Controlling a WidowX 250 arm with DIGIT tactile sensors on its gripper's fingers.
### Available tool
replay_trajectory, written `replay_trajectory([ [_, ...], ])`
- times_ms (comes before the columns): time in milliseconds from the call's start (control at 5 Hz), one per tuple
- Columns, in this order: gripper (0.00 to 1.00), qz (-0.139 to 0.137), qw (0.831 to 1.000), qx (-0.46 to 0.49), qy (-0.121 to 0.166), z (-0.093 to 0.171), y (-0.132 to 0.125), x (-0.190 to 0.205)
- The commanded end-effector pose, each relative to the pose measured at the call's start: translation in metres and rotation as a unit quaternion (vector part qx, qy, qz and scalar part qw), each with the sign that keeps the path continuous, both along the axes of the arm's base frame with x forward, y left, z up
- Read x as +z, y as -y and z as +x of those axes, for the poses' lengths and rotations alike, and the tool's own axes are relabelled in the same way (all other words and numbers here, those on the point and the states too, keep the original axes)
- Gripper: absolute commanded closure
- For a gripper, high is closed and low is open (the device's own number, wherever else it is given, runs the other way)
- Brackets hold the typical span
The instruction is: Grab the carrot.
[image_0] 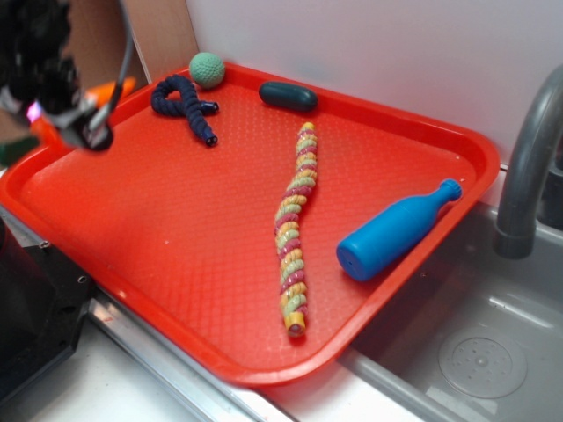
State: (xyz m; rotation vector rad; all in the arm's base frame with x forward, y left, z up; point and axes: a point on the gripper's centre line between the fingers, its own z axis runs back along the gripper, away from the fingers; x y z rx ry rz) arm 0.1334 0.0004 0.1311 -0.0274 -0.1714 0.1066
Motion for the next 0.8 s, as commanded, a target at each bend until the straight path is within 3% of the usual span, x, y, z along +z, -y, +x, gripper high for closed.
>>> replay_trajectory([
  [0,1.0,-0.006,1.0,-0.025,0.004,0.003,-0.001,0.089],
  [600,1.0,-0.001,1.0,-0.002,-0.017,0.017,-0.012,0.074],
])
